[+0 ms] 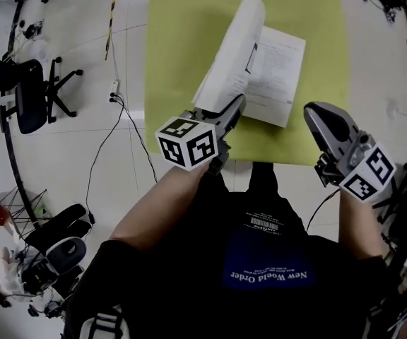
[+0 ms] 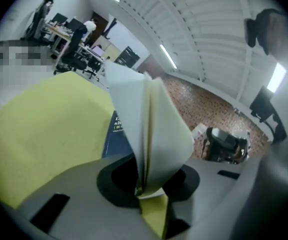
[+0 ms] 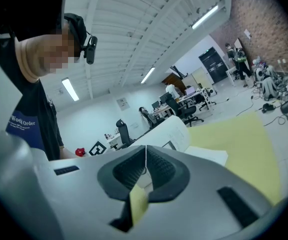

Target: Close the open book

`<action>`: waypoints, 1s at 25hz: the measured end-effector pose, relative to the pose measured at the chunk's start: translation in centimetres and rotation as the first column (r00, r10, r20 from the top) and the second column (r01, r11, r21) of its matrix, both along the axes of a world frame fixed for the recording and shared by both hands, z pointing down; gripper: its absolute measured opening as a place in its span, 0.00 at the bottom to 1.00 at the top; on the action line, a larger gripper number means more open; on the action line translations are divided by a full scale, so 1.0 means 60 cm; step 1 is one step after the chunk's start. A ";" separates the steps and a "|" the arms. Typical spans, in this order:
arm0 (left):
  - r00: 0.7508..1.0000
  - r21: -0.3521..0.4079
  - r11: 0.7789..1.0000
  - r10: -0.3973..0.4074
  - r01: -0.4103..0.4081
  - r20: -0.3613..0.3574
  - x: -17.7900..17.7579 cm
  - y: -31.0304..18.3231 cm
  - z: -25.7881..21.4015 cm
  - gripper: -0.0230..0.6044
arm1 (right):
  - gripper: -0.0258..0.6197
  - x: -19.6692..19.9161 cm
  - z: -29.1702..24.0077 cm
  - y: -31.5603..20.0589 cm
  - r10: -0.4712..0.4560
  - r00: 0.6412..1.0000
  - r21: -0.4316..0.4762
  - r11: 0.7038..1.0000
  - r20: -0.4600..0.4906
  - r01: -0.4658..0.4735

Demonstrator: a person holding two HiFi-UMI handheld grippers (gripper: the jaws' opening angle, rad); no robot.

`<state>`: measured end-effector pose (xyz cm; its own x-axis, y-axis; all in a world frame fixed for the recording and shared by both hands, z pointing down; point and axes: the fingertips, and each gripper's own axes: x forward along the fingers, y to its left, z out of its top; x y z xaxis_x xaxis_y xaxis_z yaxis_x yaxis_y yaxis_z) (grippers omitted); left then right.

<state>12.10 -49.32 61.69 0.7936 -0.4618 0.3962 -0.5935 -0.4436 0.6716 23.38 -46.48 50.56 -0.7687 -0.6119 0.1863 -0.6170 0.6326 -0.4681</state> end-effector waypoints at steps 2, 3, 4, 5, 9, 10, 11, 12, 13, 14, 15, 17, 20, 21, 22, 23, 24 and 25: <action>0.995 0.016 0.998 0.053 -0.055 0.081 0.021 0.007 0.009 0.15 | 0.02 0.012 0.000 0.005 0.012 1.000 0.002 1.000 -0.002 -0.012; 0.988 0.023 0.996 0.084 -0.088 0.127 0.031 0.011 0.015 0.15 | 0.02 0.019 0.000 0.007 0.020 1.000 0.002 1.000 -0.001 -0.020; 0.976 0.030 0.991 0.121 -0.128 0.179 0.040 0.015 0.023 0.15 | 0.02 0.025 0.000 0.009 0.028 1.000 0.001 1.000 0.001 -0.028; 0.958 0.034 0.984 0.161 -0.174 0.237 0.049 0.019 0.032 0.17 | 0.02 0.032 0.000 0.011 0.037 0.999 0.001 0.999 0.003 -0.037; 0.834 0.004 0.935 0.315 -0.355 0.452 0.079 0.031 0.068 0.22 | 0.02 0.058 0.004 0.020 0.069 0.997 0.000 0.998 0.016 -0.069; 0.796 -0.011 0.918 0.349 -0.396 0.494 0.084 0.035 0.076 0.24 | 0.02 0.064 0.006 0.024 0.075 0.997 -0.002 0.997 0.020 -0.075; 0.754 -0.026 0.899 0.382 -0.437 0.534 0.089 0.039 0.082 0.26 | 0.02 0.069 0.007 0.027 0.081 0.996 -0.005 0.997 0.023 -0.081; 0.709 -0.042 0.878 0.413 -0.477 0.571 0.094 0.044 0.087 0.28 | 0.02 0.075 0.008 0.031 0.087 0.996 -0.008 0.996 0.027 -0.086; 0.661 -0.060 0.856 0.440 -0.514 0.608 0.099 0.049 0.092 0.29 | 0.02 0.081 0.009 0.035 0.092 0.995 -0.011 0.996 0.030 -0.092; 0.607 -0.081 0.833 0.463 -0.548 0.646 0.103 0.054 0.097 0.31 | 0.02 0.087 0.009 0.039 0.098 0.995 -0.012 0.995 0.033 -0.098; 0.546 -0.103 0.807 0.482 -0.582 0.685 0.106 0.059 0.102 0.33 | 0.02 0.093 0.009 0.043 0.104 0.994 -0.012 0.995 0.035 -0.104; 0.407 -0.145 0.746 0.503 -0.651 0.763 0.108 0.071 0.110 0.39 | 0.02 0.101 0.007 0.048 0.116 0.993 -0.010 0.993 0.039 -0.115; 0.248 -0.183 0.668 0.496 -0.721 0.832 0.105 0.088 0.122 0.45 | 0.02 0.108 0.001 0.052 0.132 0.990 -0.008 0.991 0.041 -0.132; 0.231 -0.188 0.660 0.493 -0.727 0.838 0.103 0.091 0.126 0.45 | 0.02 0.110 0.000 0.055 0.138 0.990 -0.010 0.990 0.041 -0.138; 0.234 -0.193 0.659 0.502 -0.727 0.832 0.102 0.096 0.129 0.45 | 0.02 0.111 0.001 0.059 0.142 0.989 -0.012 0.990 0.041 -0.141; 0.254 -0.200 0.659 0.527 -0.725 0.811 0.102 0.102 0.131 0.45 | 0.02 0.111 0.002 0.063 0.144 0.989 -0.016 0.990 0.039 -0.143; 0.288 -0.210 0.657 0.565 -0.724 0.773 0.104 0.111 0.130 0.45 | 0.02 0.111 0.003 0.067 0.143 0.989 -0.019 0.990 0.036 -0.143; 0.332 -0.219 0.654 0.609 -0.724 0.721 0.108 0.120 0.127 0.44 | 0.02 0.110 0.003 0.070 0.140 0.990 -0.019 0.990 0.031 -0.140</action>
